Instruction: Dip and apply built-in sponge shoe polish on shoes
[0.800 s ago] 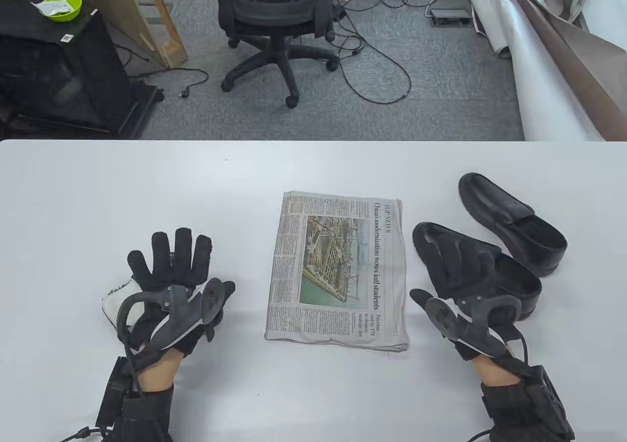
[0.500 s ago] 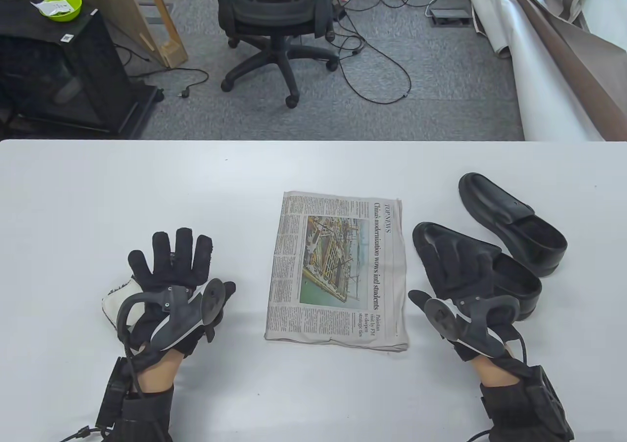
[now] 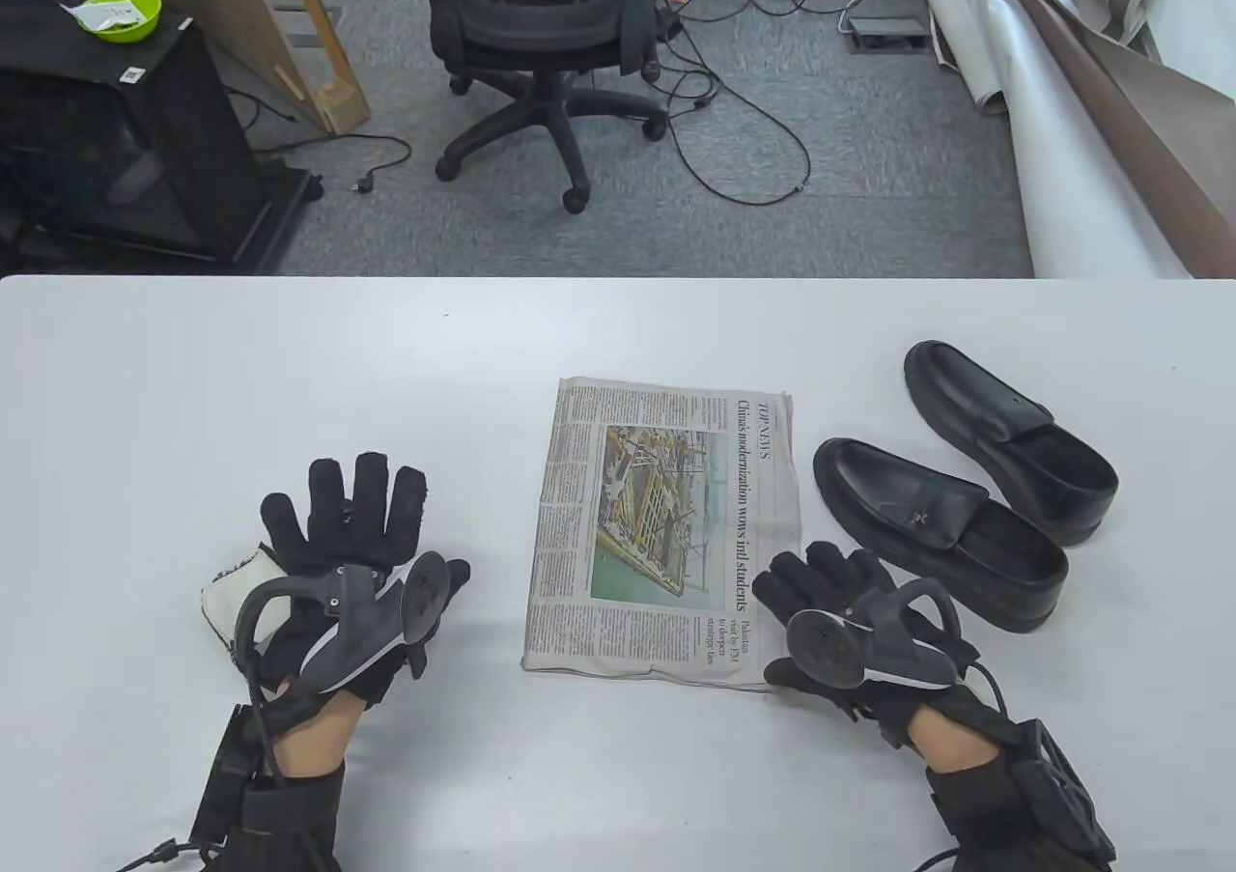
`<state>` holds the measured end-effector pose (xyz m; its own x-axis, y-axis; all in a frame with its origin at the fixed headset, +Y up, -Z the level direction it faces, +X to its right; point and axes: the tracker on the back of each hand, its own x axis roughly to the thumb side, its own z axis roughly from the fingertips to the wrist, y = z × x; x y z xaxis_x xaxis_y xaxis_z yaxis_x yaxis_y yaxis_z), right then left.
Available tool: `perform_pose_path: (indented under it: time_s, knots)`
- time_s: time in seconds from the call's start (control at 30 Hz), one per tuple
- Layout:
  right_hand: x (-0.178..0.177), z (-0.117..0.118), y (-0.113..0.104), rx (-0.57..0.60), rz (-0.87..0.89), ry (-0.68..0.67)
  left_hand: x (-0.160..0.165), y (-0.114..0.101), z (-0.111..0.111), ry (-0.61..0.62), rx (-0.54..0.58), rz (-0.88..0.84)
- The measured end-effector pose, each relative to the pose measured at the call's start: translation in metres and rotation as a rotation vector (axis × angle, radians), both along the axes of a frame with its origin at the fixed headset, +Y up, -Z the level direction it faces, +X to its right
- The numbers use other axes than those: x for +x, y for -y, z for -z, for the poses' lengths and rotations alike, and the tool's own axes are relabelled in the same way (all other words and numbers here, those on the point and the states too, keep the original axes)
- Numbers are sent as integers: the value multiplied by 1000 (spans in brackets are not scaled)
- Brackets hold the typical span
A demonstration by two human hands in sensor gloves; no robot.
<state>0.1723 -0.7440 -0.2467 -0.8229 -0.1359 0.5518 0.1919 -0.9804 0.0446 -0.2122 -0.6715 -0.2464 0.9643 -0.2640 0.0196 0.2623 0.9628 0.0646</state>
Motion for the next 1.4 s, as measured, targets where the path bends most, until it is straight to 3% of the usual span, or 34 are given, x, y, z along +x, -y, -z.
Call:
perform_pose_path:
  time_s: [0.2, 0.4, 0.53, 0.67, 0.87, 1.0, 1.13, 1.27, 1.4]
  knots:
    - [-9, 1, 14, -53, -58, -18, 12, 4, -1, 39, -22, 21]
    - [-12, 3, 8, 35, 2, -18, 23, 9, -1, 82, -59, 20]
    - [-10, 0, -8, 158, 130, -12, 39, 13, -4, 162, -126, -29]
    - [-10, -10, -33, 294, 297, 18, 66, 17, -13, 329, -197, -119]
    - [-16, -22, -54, 348, 449, 58, 104, 24, -26, 515, -219, -249]
    - [-18, -27, -64, 330, 544, 79, 119, 21, -33, 519, -123, -242]
    - [-16, -28, -68, 337, 576, 82, 119, 18, -33, 454, -28, -157]
    - [-15, -27, -66, 275, 626, 61, 113, 17, -26, 374, 7, -200]
    - [-4, -28, -72, 289, 603, 31, 99, 6, -23, 278, 191, -203]
